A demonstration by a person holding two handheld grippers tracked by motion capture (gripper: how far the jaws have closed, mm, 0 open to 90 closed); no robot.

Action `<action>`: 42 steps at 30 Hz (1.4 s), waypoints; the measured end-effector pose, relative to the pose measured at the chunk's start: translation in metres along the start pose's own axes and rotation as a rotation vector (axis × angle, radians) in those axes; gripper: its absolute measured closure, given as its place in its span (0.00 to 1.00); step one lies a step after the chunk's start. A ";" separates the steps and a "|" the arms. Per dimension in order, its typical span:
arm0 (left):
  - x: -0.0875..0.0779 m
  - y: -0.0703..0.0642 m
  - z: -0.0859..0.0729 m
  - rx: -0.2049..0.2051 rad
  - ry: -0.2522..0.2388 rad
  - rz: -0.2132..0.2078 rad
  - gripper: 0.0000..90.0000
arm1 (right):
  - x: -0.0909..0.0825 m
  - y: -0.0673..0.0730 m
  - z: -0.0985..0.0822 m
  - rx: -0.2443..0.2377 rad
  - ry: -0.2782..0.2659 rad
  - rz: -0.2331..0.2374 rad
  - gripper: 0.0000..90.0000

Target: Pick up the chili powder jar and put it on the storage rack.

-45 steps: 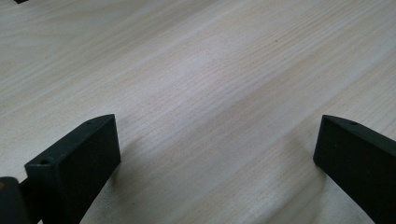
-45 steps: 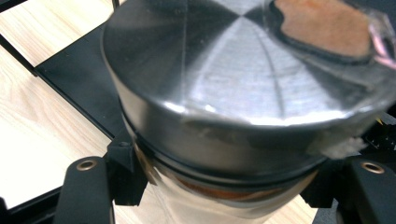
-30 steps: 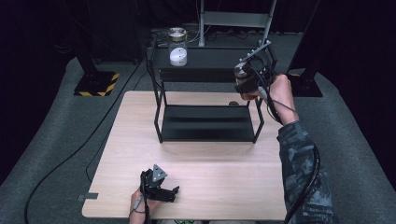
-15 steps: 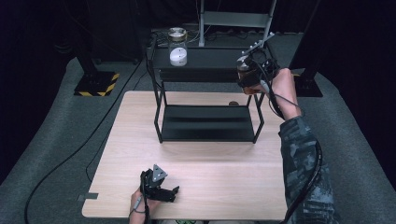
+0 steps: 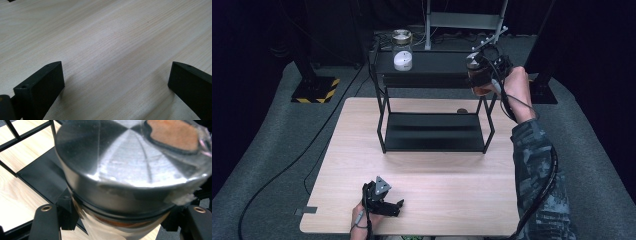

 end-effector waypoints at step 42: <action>0.000 0.000 0.000 0.000 0.000 0.000 0.00 | 0.007 -0.026 0.029 0.123 -0.120 -0.029 0.35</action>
Point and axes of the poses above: each handheld gripper's, and its own axes: x roughly forward along the jaws, z roughly out of its top, y roughly to its left, the point moved 10 cm from there along x, roughly forward along the jaws
